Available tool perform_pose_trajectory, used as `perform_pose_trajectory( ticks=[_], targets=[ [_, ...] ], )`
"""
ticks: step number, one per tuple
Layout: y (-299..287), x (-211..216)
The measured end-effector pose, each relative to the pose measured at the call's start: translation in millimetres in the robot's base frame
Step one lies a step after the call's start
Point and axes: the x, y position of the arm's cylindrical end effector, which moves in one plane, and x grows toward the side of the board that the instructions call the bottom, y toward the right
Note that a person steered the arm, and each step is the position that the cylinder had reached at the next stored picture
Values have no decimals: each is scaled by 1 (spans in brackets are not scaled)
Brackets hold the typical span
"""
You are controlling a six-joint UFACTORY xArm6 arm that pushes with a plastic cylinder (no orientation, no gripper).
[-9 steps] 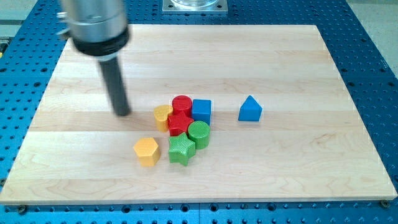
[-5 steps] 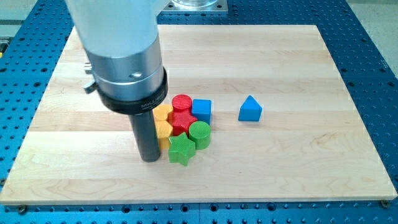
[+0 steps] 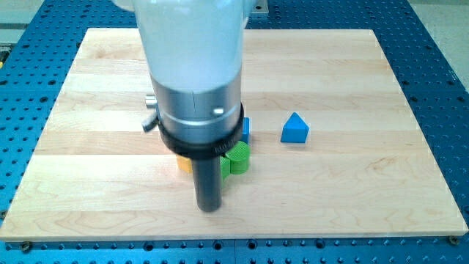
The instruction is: Make a group of all blocks
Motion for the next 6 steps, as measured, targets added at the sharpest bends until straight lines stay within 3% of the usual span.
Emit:
perform_pose_trajectory(
  ticks=[1,2,3,4,6],
  targets=[
    [111,-23],
    [190,-102],
    [209,-130],
    [165,-147],
    [149,-110]
  ],
)
